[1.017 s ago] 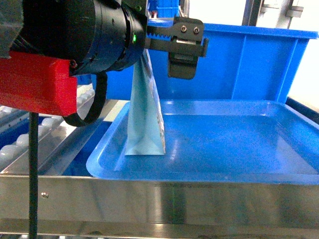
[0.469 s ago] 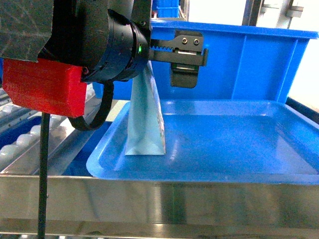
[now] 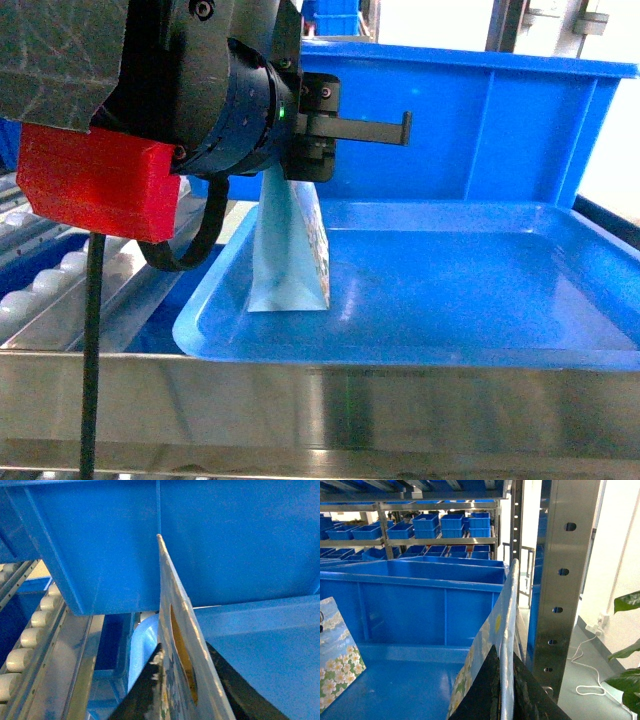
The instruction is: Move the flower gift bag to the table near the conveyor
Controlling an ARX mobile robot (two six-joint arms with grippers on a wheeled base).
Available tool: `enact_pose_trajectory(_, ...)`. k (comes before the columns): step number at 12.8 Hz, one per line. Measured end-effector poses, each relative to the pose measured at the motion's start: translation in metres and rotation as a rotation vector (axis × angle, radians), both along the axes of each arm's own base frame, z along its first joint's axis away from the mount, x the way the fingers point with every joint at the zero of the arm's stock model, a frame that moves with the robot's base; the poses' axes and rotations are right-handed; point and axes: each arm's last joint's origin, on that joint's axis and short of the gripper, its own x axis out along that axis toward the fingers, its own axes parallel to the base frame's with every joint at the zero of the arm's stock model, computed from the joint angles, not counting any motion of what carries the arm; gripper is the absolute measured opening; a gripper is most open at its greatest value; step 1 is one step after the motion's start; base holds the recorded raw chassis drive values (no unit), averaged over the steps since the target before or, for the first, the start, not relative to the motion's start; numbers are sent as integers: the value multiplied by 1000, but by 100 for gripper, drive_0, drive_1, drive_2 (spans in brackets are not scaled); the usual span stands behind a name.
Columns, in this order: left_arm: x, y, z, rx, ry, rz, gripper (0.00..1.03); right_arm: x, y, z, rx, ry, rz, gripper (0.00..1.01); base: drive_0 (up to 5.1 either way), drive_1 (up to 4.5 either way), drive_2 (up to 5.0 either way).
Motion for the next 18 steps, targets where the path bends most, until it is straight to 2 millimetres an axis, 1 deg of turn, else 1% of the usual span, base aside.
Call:
enact_pose_trajectory(1,0,0,0,-3,0,-1,11,0,0,0,0,0,0,3,0,0,0)
enact_pose_trajectory(2,0,0,0,-8,0,2,2,0,0,0,0,0,0,3,0,0,0)
enact_pose_trajectory(5,1,2,0,-23,-4,18,2,0,0,0,0,0,0,3,0,0,0)
enact_pose_trajectory(7,0,9,-1,-34,-21,30,2,0,0,0,0,0,0,3,0,0,0)
enact_pose_trajectory(8,-1,14,4,-45,-61,32,2,0,0,0,0,0,0,3,0,0,0)
enact_pose_trajectory(9,-3,18,13,-50,-86,30,2,0,0,0,0,0,0,3,0,0,0)
enact_pose_trajectory(11,-11,27,37,-71,-191,22,2,0,0,0,0,0,0,3,0,0,0)
enact_pose_trajectory(12,-17,33,47,-68,-211,17,2,0,0,0,0,0,0,3,0,0,0)
enact_pose_trajectory(13,-24,40,51,-65,-253,8,2,0,0,0,0,0,0,3,0,0,0)
enact_pose_trajectory(16,-57,79,65,-29,-422,-27,2,0,0,0,0,0,0,3,0,0,0)
enact_pose_trajectory(17,-73,101,63,2,-487,-17,2,0,0,0,0,0,0,3,0,0,0)
enact_pose_trajectory(18,-88,119,55,27,-507,19,2,0,0,0,0,0,0,3,0,0,0)
